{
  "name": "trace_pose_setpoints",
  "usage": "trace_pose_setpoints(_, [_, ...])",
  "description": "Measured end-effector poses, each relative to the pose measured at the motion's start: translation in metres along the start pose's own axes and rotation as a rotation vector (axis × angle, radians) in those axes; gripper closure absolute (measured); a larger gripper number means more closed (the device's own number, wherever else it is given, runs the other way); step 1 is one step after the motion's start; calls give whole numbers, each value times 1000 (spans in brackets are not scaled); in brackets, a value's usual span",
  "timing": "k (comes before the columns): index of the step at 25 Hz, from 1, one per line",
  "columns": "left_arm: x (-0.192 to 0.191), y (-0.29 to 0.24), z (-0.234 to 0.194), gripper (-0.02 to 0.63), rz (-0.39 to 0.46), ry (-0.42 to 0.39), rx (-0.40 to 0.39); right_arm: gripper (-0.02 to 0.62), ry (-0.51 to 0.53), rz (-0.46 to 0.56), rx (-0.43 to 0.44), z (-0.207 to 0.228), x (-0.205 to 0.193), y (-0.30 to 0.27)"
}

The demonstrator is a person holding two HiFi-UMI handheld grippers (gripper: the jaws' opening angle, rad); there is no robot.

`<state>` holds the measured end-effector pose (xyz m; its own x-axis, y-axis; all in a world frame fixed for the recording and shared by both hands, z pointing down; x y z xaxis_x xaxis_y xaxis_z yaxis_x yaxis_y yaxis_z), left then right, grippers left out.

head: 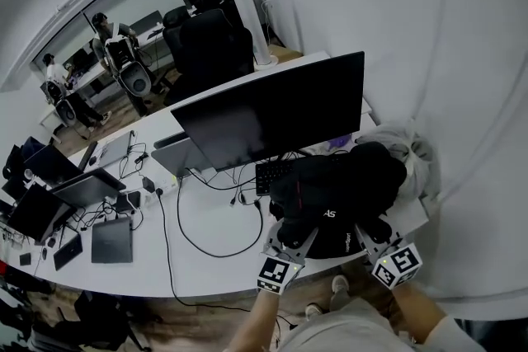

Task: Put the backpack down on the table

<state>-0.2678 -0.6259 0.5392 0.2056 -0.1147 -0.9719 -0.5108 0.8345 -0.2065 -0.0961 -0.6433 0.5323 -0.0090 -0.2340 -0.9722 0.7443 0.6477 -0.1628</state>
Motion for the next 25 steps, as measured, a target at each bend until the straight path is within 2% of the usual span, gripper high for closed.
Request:
trace_pose_setpoints(8, [-11,27,24,394,-58,-53,-32,444,27,-50,-33,-21,-19,27])
trace_pose_setpoints(14, [-16,45,36,377,-87,-58,-38,407,28,-75,-53,-33,-29,46])
trace_pose_setpoints(25, [-30,74,50,339,-126,-79,13,376,34,-89,-97,-53,-46,74])
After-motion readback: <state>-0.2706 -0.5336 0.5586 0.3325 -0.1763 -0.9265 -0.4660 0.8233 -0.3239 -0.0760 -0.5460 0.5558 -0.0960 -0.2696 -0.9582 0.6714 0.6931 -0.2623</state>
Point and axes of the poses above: the fingertips, and each gripper's own axes: y backward along the fingers, z to its right, x out of its top, the point moved 4 cm from there along y, backward along the fingers, and after that the axes turned 8 degrees about -z, right-handed, at the moved point
